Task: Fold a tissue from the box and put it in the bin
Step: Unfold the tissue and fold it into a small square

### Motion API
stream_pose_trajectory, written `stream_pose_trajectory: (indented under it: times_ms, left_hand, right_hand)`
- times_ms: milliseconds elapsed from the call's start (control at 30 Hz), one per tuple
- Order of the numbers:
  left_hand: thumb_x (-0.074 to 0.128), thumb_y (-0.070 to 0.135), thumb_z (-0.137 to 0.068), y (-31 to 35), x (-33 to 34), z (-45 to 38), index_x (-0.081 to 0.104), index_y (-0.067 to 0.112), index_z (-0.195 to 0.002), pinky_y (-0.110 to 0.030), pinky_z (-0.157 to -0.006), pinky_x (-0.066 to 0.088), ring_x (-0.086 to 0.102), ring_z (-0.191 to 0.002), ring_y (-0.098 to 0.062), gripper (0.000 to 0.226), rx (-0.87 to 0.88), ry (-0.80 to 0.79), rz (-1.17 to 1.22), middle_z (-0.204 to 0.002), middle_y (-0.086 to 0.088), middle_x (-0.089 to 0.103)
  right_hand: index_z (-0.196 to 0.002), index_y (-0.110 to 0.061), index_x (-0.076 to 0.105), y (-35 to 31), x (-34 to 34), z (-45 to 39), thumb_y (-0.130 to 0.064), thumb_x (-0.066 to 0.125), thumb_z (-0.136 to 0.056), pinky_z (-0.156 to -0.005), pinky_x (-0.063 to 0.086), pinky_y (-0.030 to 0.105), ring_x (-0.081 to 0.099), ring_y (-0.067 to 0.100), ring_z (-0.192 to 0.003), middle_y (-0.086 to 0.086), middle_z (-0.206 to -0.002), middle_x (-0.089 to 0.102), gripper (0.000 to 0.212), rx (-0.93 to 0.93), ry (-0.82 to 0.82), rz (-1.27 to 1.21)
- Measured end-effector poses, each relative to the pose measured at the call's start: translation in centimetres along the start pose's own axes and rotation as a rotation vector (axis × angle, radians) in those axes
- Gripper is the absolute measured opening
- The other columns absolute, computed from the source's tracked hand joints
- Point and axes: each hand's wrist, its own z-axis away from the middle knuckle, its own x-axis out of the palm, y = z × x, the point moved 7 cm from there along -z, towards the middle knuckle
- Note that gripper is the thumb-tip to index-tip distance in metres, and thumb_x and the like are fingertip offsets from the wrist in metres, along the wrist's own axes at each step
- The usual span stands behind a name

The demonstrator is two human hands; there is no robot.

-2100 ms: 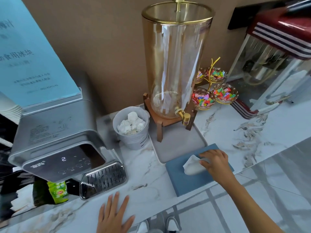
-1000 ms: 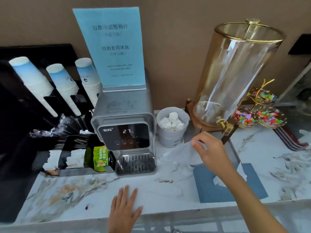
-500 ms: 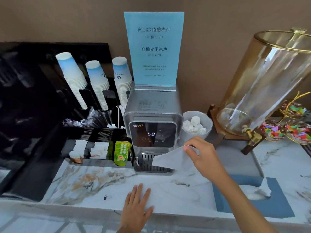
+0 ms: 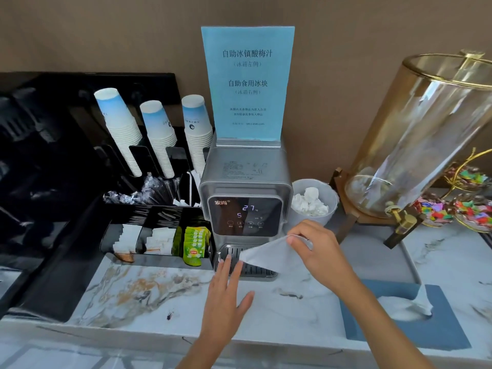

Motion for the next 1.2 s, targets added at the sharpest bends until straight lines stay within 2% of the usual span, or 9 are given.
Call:
stream_pose_trajectory:
  times_ms: [200, 300, 367, 433, 500, 567, 700, 967, 1200]
  left_hand:
    - [0.069, 0.033, -0.091, 3.5, -5.6, -1.5, 0.029, 0.032, -0.152, -0.022, -0.114, 0.03, 0.032, -0.141, 0.003, 0.073, -0.166, 0.156, 0.549, -0.153, 0.017, 0.036]
    - [0.072, 0.02, -0.09, 4.8, -7.4, -2.0, 0.039, 0.026, -0.147, -0.007, -0.105, 0.03, 0.038, -0.133, 0.01, 0.067, -0.164, 0.212, 0.617, -0.147, 0.02, 0.042]
    - [0.07, 0.015, -0.091, 5.4, -8.5, -2.3, 0.05, 0.025, -0.139, -0.009, -0.102, 0.036, 0.045, -0.129, 0.004, 0.054, -0.141, 0.255, 0.614, -0.14, 0.017, 0.051]
    - [0.067, 0.012, -0.092, 5.7, -9.3, -2.6, 0.064, 0.028, -0.122, -0.019, -0.096, 0.045, 0.057, -0.117, -0.001, 0.035, -0.163, 0.258, 0.654, -0.124, 0.014, 0.064]
    - [0.065, 0.01, -0.094, 6.0, -9.6, -2.9, 0.071, 0.033, -0.087, -0.018, -0.073, 0.048, 0.064, -0.082, 0.002, 0.024, -0.224, 0.19, 0.779, -0.086, 0.018, 0.071]
    - [0.065, 0.011, -0.094, 6.1, -9.7, -3.0, 0.06, 0.026, -0.06, -0.016, -0.057, 0.037, 0.047, -0.055, 0.0, 0.038, -0.258, 0.132, 0.85, -0.054, 0.011, 0.054]
    - [0.065, 0.014, -0.094, 5.9, -9.9, -3.1, 0.072, 0.01, -0.075, -0.039, -0.068, 0.05, 0.062, -0.072, -0.023, 0.02, -0.284, 0.116, 0.982, -0.08, -0.024, 0.069]
    - [0.066, 0.043, -0.083, 6.2, -10.6, -2.7, 0.055, 0.006, -0.077, -0.04, -0.07, 0.029, 0.039, -0.074, -0.027, 0.04, -0.315, 0.08, 1.166, -0.077, -0.013, 0.05]
    - [0.063, 0.02, -0.092, 5.5, -10.8, -2.5, 0.058, -0.008, -0.104, -0.052, -0.089, 0.045, 0.06, -0.096, -0.033, 0.031, -0.493, 0.112, 1.342, -0.102, -0.019, 0.069]
  right_hand:
    - [-0.078, -0.024, 0.059, -0.4, 0.2, 0.0, -0.016, 0.062, -0.091, -0.076, 0.035, 0.009, 0.052, -0.001, -0.085, -0.02, -0.079, 0.056, 0.015, -0.011, -0.02, 0.007]
    - [-0.08, -0.017, 0.063, -0.7, 0.2, -0.1, -0.016, 0.062, -0.091, -0.077, 0.035, 0.009, 0.053, 0.002, -0.087, -0.014, -0.08, 0.059, 0.011, -0.012, -0.034, 0.004]
    - [-0.081, -0.018, 0.063, -0.9, 0.3, -0.2, -0.015, 0.061, -0.092, -0.078, 0.036, 0.011, 0.054, 0.005, -0.086, -0.012, -0.081, 0.06, 0.012, -0.017, -0.053, 0.002]
    - [-0.081, -0.019, 0.062, -1.1, 0.4, -0.2, -0.016, 0.06, -0.092, -0.078, 0.038, 0.013, 0.055, 0.006, -0.086, -0.012, -0.082, 0.06, 0.012, -0.016, -0.073, -0.007]
    - [-0.081, -0.019, 0.063, -1.1, 0.4, -0.3, -0.015, 0.061, -0.093, -0.077, 0.039, 0.013, 0.055, 0.008, -0.085, -0.011, -0.082, 0.061, 0.012, -0.012, -0.083, -0.011]
    - [-0.081, -0.017, 0.064, -1.0, 0.1, -0.4, -0.014, 0.062, -0.092, -0.074, 0.039, 0.013, 0.056, 0.009, -0.084, -0.008, -0.081, 0.062, 0.012, -0.009, -0.076, -0.019]
    - [-0.079, -0.016, 0.065, -0.8, -0.4, -0.7, -0.014, 0.063, -0.091, -0.07, 0.04, 0.014, 0.057, 0.012, -0.081, -0.007, -0.079, 0.063, 0.012, 0.023, -0.057, -0.062]
    - [-0.081, -0.016, 0.067, 0.3, -0.2, -0.7, -0.017, 0.065, -0.09, -0.07, 0.044, 0.016, 0.058, 0.007, -0.075, -0.004, -0.078, 0.065, 0.01, 0.149, -0.057, -0.226]
    - [-0.087, -0.013, 0.07, 1.5, 0.2, -0.4, -0.016, 0.067, -0.09, -0.066, 0.05, 0.025, 0.063, 0.009, -0.07, -0.005, -0.077, 0.07, 0.005, 0.284, -0.033, -0.475]
